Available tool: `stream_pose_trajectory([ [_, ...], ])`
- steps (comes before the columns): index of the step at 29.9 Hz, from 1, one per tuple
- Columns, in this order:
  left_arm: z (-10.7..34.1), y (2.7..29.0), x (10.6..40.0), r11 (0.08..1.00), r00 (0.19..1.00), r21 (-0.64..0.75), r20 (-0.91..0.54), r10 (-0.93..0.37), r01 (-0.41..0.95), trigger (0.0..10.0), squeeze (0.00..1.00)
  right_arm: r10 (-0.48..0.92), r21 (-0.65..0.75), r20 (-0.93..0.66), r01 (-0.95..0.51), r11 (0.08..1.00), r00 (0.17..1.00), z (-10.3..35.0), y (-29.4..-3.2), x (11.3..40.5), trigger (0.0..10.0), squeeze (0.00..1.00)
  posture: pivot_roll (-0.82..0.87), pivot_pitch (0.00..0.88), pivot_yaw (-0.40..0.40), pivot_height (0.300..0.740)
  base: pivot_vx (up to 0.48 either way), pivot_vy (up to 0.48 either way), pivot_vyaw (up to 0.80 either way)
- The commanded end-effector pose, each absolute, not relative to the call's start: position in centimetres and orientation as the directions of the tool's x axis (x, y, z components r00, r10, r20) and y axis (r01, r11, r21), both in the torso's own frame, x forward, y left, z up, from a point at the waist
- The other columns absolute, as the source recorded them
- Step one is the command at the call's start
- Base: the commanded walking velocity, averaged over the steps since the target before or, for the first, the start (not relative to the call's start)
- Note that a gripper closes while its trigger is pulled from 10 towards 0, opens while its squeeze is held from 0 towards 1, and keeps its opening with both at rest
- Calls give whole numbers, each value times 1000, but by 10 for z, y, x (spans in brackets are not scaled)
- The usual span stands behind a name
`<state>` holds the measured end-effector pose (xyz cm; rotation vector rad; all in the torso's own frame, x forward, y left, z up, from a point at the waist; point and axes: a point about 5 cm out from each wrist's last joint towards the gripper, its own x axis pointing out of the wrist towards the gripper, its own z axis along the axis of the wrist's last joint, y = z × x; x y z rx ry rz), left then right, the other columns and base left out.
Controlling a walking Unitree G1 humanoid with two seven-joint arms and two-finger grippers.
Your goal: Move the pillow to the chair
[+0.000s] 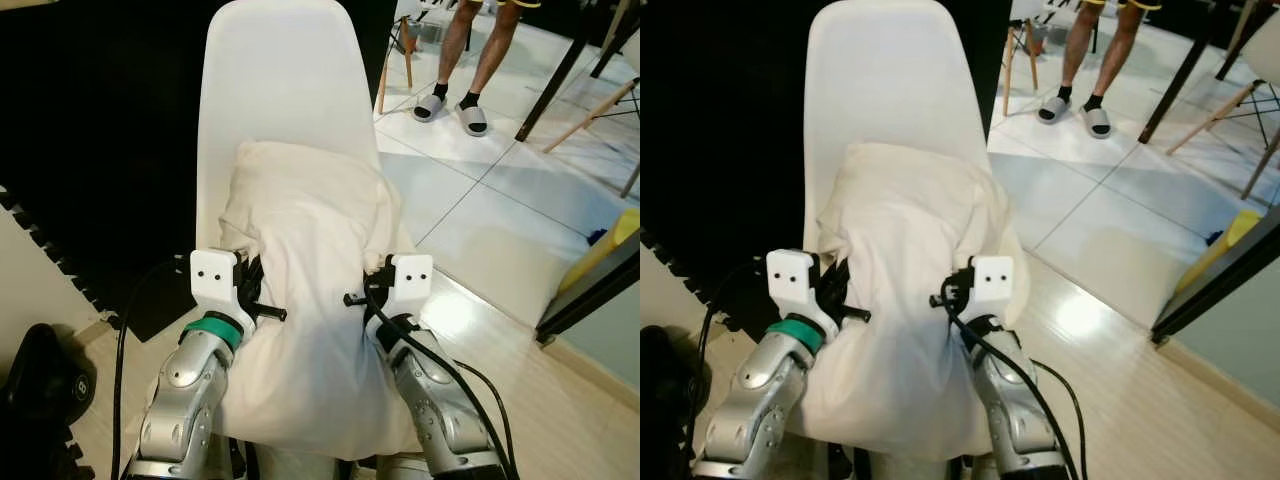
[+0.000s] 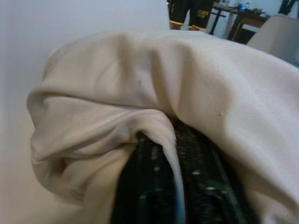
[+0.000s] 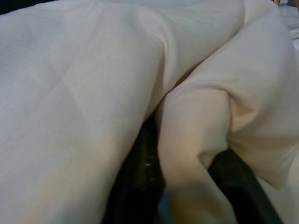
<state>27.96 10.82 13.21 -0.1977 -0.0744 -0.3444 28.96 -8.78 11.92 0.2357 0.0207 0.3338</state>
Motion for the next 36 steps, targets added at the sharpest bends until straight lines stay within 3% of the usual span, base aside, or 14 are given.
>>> stream_pose_trajectory([
  [1,142,88,275,870,887,-185,168,-429,456,10000,686,389,277,60,-390,878,919,123,-69,285,10000,1000,-15,91,39,585,0,0,0],
  [2,143,88,274,866,884,-190,175,-435,463,10000,1000,390,277,61,-391,878,919,123,-69,285,10000,1000,-14,92,39,585,0,0,0],
  [12,146,87,272,850,866,-186,203,-457,492,10000,1000,392,263,70,-396,880,917,122,-70,284,10000,1000,-14,92,39,585,0,0,0],
  [21,146,94,260,792,802,-151,209,-559,591,10000,1000,391,216,48,-392,894,919,116,-88,289,10000,1000,-13,91,44,585,0,0,0],
  [25,132,109,244,768,775,-114,147,-615,630,10000,1000,399,164,-10,-392,905,917,101,-108,286,10000,1000,-11,97,46,585,0,0,0],
  [31,126,133,239,808,812,-91,116,-573,583,10000,1000,363,137,-37,-355,925,931,94,-131,284,10000,1000,-6,99,44,585,0,0,0],
  [32,128,150,239,833,838,-98,122,-533,544,10000,1000,328,127,-35,-321,938,944,94,-146,286,10000,1000,-5,100,45,585,0,0,0],
  [36,132,173,238,860,863,-100,135,-487,501,10000,1000,286,114,-21,-282,953,958,97,-164,289,10000,1000,-4,100,46,585,0,0,0],
])
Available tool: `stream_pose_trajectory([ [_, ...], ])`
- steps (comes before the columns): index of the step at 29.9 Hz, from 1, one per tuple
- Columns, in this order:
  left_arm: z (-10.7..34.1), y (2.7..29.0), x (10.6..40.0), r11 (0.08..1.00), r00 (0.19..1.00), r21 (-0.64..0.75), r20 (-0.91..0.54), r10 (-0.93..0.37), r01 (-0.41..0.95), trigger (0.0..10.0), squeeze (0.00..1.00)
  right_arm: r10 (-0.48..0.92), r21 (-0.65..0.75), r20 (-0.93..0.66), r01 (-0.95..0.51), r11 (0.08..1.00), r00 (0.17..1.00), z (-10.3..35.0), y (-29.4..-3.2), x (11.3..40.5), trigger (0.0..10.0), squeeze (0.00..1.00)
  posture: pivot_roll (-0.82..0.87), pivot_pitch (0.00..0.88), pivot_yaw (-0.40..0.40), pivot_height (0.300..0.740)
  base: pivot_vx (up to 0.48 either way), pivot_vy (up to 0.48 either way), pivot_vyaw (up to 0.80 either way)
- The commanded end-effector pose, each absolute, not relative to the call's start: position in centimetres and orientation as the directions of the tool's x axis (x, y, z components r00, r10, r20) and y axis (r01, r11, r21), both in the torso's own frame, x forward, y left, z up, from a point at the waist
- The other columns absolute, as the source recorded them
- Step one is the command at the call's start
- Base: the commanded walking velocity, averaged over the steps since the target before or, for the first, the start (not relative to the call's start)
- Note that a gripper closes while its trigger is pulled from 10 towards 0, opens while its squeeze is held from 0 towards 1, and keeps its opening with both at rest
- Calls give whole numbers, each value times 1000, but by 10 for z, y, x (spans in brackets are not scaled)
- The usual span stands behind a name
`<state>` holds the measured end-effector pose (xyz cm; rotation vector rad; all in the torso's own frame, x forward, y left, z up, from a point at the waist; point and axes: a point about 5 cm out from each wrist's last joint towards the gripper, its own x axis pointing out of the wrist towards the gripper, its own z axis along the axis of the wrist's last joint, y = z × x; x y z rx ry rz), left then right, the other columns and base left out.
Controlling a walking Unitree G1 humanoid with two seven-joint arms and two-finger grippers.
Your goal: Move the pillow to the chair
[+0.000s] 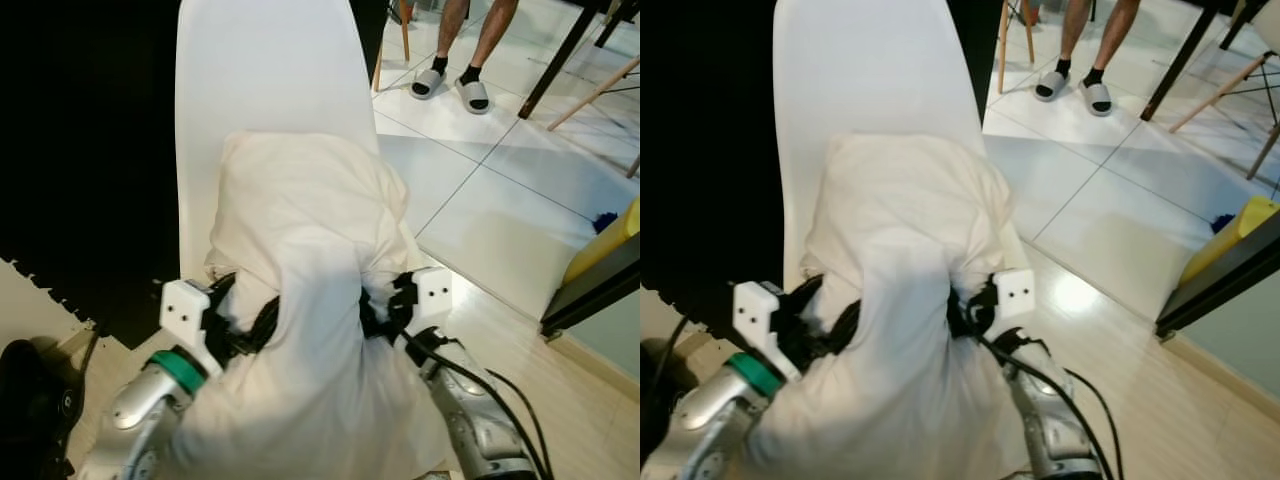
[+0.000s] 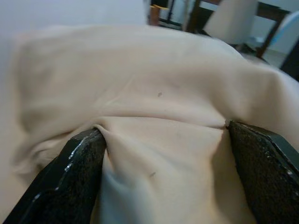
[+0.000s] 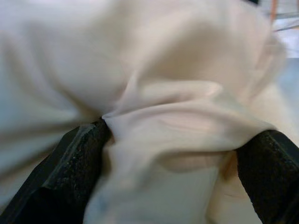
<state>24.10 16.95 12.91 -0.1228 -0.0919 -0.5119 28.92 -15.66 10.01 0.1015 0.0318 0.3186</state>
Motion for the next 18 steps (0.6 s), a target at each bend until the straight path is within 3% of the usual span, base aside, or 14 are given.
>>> stream_pose_trajectory([
  [1,132,173,238,860,863,-100,135,-487,501,10000,1000,286,114,-21,-282,953,958,97,-164,289,10000,1000,-4,100,46,585,0,0,0],
  [3,134,180,237,863,866,-101,138,-480,494,10000,1000,277,108,-18,-274,956,961,97,-170,290,10000,1000,-4,100,46,585,0,0,0],
  [4,135,189,234,858,862,-100,123,-492,504,10000,267,264,98,-17,-261,960,964,98,-179,291,10000,1000,-2,100,47,585,0,0,0],
  [5,135,189,234,858,862,-100,123,-492,504,10000,267,264,98,-17,-261,960,964,98,-179,291,10000,1000,-2,100,47,585,0,0,0],
  [6,133,207,226,839,845,-95,65,-531,535,10000,0,234,56,-26,-232,971,972,99,-200,291,10000,859,1,100,46,585,0,0,0],
  [7,132,213,223,834,839,-90,42,-542,544,10000,0,226,42,-30,-224,974,974,99,-208,291,10000,506,1,100,46,585,0,0,0],
  [8,132,213,223,834,839,-90,42,-542,544,10000,0,226,42,-30,-224,974,974,99,-208,291,10000,506,1,100,46,585,0,0,0],
  [9,132,218,221,833,837,-86,27,-547,547,10000,0,220,29,-35,-219,975,975,99,-215,291,10000,0,4,101,45,585,0,0,0],
  [18,140,244,224,890,894,-80,51,-445,448,10000,0,195,87,-29,-192,978,980,109,-247,289,10000,0,6,100,45,585,0,0,0],
])
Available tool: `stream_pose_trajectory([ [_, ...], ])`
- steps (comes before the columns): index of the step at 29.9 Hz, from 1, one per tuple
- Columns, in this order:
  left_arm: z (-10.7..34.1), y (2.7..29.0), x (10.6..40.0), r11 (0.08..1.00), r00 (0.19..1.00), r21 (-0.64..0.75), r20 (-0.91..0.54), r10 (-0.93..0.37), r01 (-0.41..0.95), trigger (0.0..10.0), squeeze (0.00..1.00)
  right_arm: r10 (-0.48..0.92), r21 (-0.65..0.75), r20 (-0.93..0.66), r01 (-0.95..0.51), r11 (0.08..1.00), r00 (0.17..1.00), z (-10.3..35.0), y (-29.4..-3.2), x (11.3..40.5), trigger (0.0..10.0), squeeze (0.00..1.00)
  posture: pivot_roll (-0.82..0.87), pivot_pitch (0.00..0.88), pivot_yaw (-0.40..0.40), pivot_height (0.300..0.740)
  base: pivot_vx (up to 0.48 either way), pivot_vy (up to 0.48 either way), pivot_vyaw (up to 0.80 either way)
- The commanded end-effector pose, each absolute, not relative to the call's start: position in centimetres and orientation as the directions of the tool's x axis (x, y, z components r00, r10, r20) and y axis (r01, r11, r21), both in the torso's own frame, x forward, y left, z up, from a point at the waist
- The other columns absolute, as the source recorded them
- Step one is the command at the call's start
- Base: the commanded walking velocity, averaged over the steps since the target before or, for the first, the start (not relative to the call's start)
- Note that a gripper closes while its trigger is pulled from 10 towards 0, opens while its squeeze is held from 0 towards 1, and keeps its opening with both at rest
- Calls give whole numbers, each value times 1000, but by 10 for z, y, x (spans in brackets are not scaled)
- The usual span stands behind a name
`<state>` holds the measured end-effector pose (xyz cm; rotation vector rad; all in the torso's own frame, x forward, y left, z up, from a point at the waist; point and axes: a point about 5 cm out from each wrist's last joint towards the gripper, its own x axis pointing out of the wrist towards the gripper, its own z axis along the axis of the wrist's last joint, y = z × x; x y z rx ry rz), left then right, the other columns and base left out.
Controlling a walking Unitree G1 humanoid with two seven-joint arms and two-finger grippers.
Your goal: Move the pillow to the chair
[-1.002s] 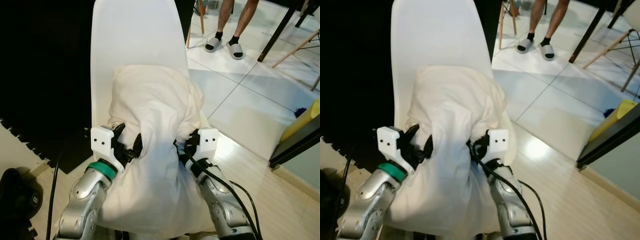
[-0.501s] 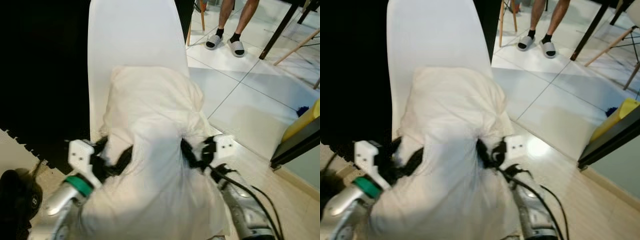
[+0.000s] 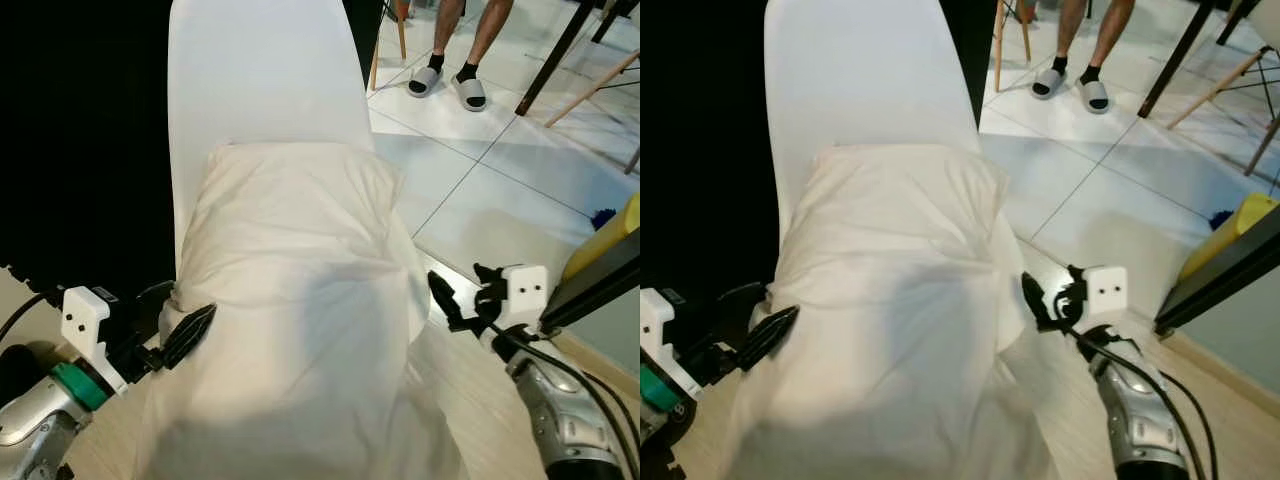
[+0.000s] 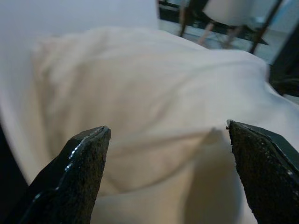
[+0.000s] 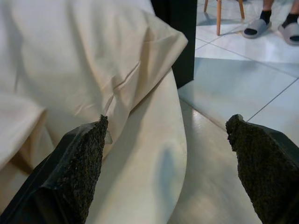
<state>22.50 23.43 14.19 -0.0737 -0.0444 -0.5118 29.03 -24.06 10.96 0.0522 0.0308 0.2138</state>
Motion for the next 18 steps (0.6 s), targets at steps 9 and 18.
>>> stream_pose_trajectory([
  [9,177,244,273,984,976,-135,200,-86,114,10000,0,178,163,98,-192,968,979,131,-188,306,10000,0,11,81,44,585,0,0,0],
  [18,179,193,282,951,956,-216,240,-167,220,10000,0,184,257,132,-212,943,974,132,-145,305,10000,0,-2,65,51,615,0,0,0],
])
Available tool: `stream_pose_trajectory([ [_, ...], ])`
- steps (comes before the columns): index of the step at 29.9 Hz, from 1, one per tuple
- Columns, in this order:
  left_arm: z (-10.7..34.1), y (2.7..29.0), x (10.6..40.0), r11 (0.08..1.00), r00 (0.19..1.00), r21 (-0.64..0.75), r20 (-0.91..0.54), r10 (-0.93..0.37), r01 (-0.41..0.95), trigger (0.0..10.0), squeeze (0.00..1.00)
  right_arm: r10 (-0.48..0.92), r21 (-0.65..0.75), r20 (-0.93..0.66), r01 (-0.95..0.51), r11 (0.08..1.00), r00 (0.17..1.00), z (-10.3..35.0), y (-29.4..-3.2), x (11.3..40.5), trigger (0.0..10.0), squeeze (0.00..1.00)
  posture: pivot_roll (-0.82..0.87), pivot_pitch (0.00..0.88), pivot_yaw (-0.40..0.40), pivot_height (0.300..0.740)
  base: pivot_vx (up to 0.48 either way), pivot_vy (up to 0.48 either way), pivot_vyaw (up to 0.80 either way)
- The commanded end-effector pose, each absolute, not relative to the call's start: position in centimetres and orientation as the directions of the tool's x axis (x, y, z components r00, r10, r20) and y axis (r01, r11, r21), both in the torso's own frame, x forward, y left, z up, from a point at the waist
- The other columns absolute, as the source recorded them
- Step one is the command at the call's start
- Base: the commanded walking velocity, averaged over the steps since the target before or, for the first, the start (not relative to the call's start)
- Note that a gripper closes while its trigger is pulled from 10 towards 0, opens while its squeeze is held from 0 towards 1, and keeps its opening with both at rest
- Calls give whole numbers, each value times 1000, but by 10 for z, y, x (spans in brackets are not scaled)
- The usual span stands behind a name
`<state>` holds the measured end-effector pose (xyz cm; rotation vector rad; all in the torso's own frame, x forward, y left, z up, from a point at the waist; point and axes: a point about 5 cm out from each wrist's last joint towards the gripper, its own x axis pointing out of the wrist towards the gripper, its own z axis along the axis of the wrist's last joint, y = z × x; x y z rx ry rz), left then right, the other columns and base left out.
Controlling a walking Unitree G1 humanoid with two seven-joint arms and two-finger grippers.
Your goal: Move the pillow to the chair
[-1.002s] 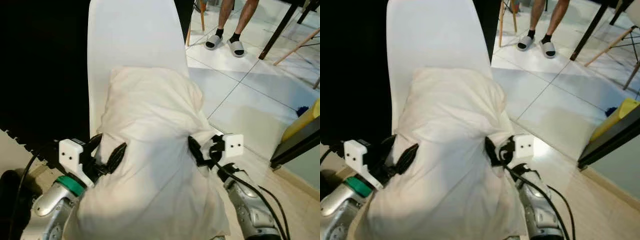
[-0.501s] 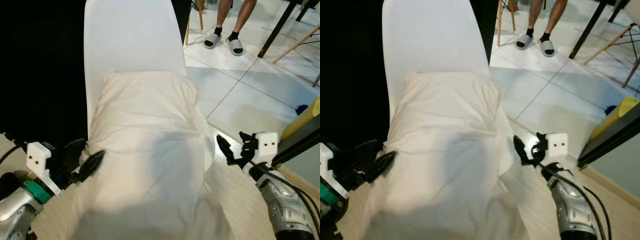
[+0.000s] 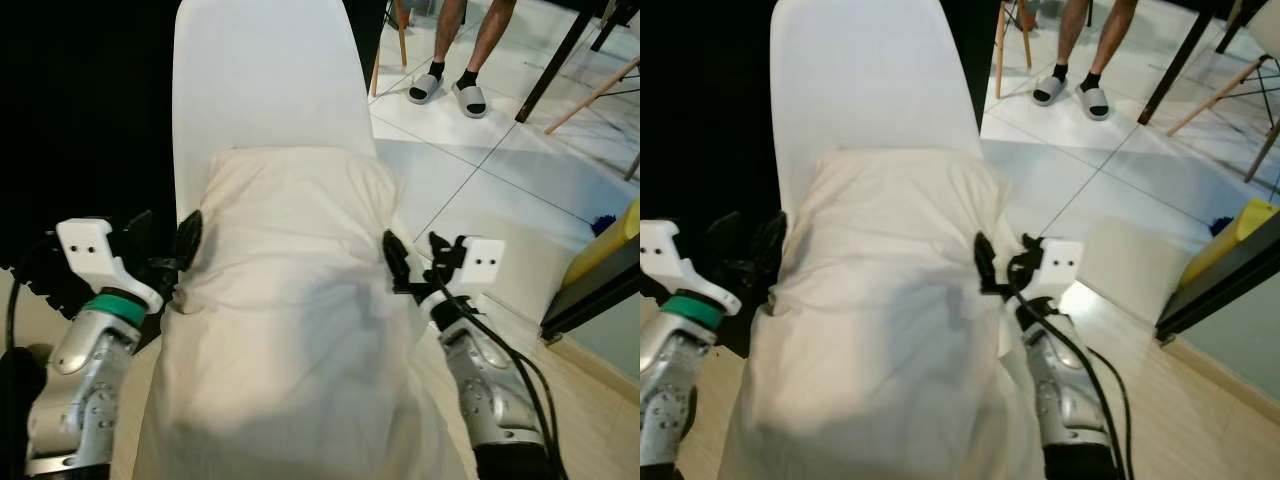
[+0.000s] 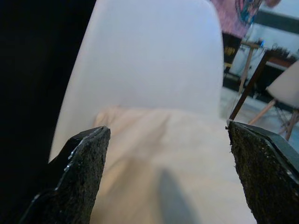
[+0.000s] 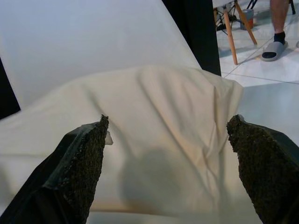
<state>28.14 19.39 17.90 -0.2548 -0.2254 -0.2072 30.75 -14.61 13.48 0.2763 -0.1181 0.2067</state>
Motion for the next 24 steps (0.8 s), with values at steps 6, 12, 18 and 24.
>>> stream_pose_trajectory([
  [6,186,194,290,954,962,-253,258,-95,162,10000,0,188,272,119,-214,938,975,131,-134,303,10000,0,3,60,51,635,0,0,0],
  [12,183,189,289,962,963,-212,241,-120,173,10000,0,191,285,122,-219,933,974,134,-127,305,10000,0,3,56,50,665,0,0,0],
  [18,181,185,291,963,965,-204,230,-126,174,10000,0,200,281,116,-226,933,973,133,-123,304,10000,0,5,57,49,690,0,0,0],
  [24,176,185,294,976,973,-161,199,-113,146,10000,0,205,274,105,-226,935,973,130,-122,304,10000,0,5,65,48,710,0,0,0],
])
